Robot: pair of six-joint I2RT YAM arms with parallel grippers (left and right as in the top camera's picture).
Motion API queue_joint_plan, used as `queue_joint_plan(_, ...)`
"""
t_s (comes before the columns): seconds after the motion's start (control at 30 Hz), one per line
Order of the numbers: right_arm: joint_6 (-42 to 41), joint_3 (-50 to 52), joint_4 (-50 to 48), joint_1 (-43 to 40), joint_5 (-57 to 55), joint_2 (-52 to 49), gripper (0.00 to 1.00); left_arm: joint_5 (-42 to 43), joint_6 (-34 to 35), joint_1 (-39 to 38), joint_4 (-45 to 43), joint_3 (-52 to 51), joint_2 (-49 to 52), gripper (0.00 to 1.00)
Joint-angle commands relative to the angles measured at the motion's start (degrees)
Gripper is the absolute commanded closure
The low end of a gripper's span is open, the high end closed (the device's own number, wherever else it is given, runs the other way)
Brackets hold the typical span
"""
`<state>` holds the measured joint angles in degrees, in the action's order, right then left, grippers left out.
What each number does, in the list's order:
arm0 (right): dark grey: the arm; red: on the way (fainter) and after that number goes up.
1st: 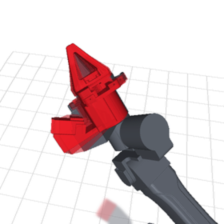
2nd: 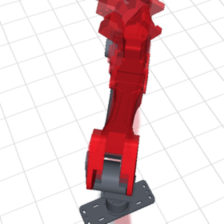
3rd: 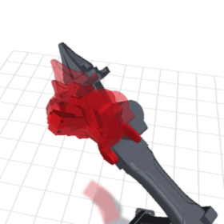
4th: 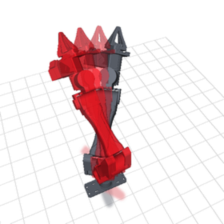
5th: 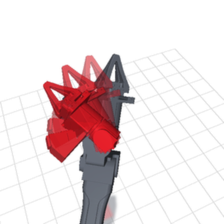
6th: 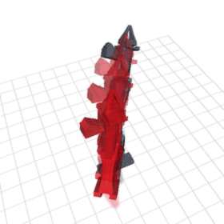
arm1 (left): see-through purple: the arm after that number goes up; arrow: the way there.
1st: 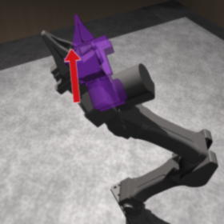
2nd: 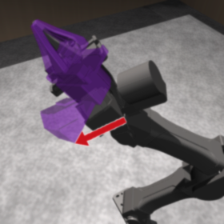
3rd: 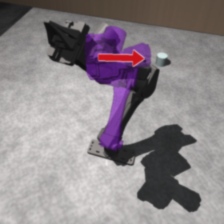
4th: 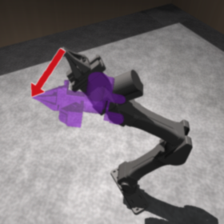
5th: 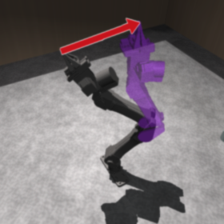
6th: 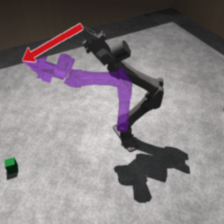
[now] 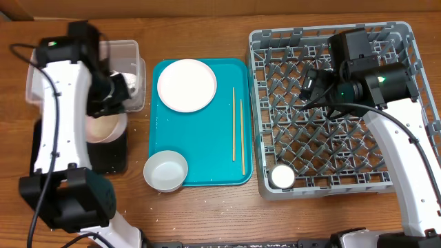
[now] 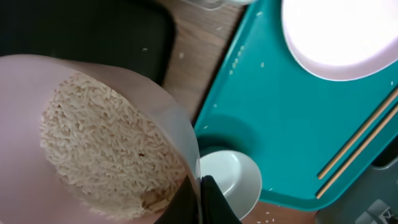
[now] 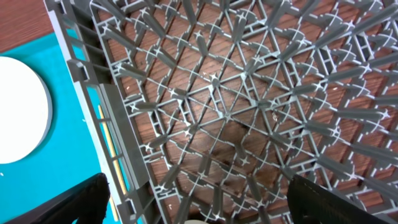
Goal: Sort waste into correct bins and load items into the dishwasher
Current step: 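Tip the pink bowl over the black tray to pour out the rice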
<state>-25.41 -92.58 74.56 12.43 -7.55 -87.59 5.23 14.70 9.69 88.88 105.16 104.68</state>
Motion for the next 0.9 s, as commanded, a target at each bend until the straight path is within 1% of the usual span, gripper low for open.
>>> queue_joint_plan(0.0, 0.4, -1.2, -0.5, -0.1, -0.6, 0.8, 0.08, 2.6, -4.4, 3.1, 0.6, 1.5, -2.9, 0.96)
queue_joint_plan(0.27, 0.4, -1.2, -0.5, -0.1, -0.5, 0.8, 0.08, 7.5, -10.3, 8.9, 1.1, 0.5, -2.9, 0.96)
queue_joint_plan(0.47, 0.4, -1.2, -0.5, -0.1, -0.3, 0.8, 0.08, 12.8, -15.5, 13.5, -0.3, -4.0, -2.9, 0.96)
queue_joint_plan(0.67, 0.4, -1.2, -0.5, -0.1, -0.3, 0.8, 0.08, 26.6, -23.3, 20.6, -5.2, -12.2, -2.8, 0.96)
queue_joint_plan(0.87, 0.4, -1.2, -0.6, -0.1, -0.3, 0.8, 0.08, 40.1, -28.2, 27.2, -13.1, -21.5, -2.8, 0.96)
